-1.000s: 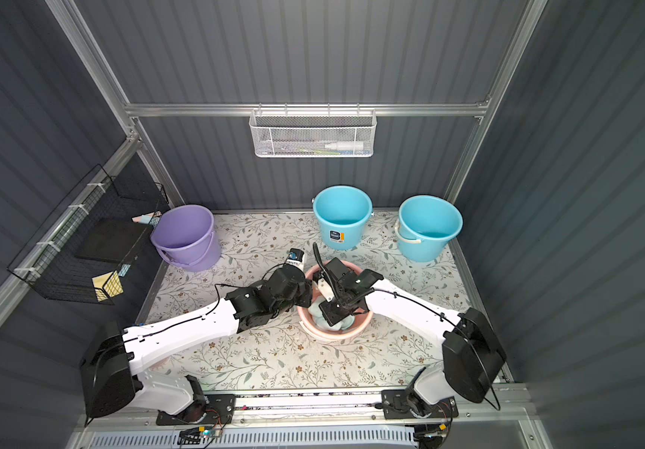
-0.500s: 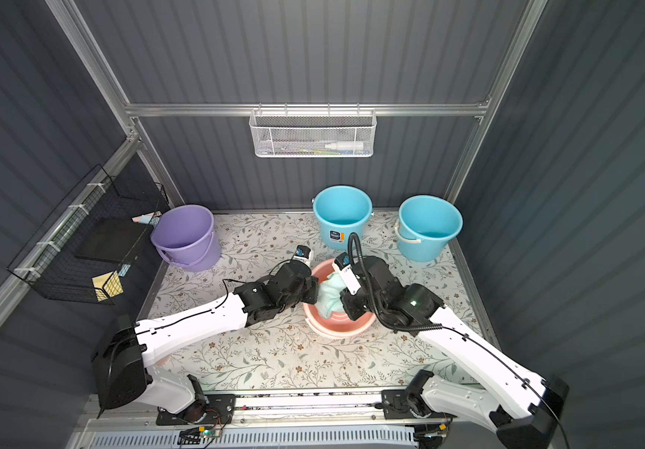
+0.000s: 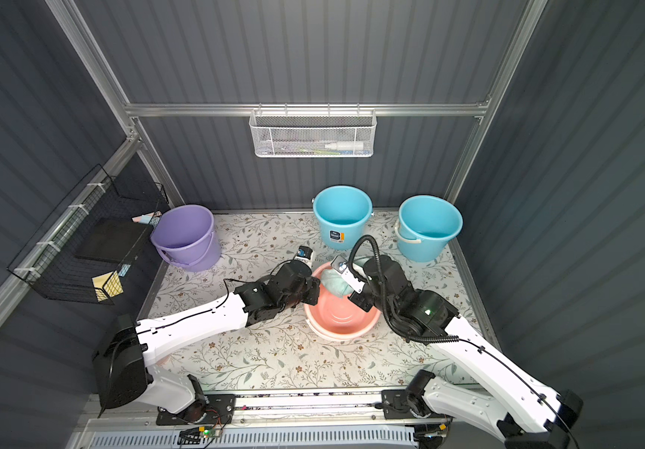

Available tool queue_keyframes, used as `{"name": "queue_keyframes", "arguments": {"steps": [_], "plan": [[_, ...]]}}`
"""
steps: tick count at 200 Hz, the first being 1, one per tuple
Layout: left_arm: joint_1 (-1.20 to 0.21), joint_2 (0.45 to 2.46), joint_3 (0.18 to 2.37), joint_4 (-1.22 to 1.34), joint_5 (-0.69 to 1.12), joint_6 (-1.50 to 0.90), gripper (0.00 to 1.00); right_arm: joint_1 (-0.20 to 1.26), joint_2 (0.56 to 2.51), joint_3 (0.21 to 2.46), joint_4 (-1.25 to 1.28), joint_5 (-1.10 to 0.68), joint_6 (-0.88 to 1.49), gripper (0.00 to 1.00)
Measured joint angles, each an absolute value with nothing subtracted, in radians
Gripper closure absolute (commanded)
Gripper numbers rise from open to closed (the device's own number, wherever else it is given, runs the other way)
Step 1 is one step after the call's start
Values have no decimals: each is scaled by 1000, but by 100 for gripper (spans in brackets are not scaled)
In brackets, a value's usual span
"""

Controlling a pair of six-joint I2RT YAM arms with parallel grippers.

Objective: Wipe the inside of the bucket with a cloth
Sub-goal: Wipe the dirt from the inside of the bucket.

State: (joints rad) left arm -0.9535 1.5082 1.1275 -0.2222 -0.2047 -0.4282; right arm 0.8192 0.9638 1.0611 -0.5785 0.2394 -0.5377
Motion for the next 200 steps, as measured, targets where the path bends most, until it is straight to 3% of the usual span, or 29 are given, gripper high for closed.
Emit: {"name": "queue_keyframes", "arguments": {"steps": [75,200], "plan": [[-953,1507,1127,-223,-192,-425,100,848,1060,915,-385,277,-819,100],[-920,1499,1105,-251,-201,-438,100,855,1144,753,-58,301,-732,100]]}}
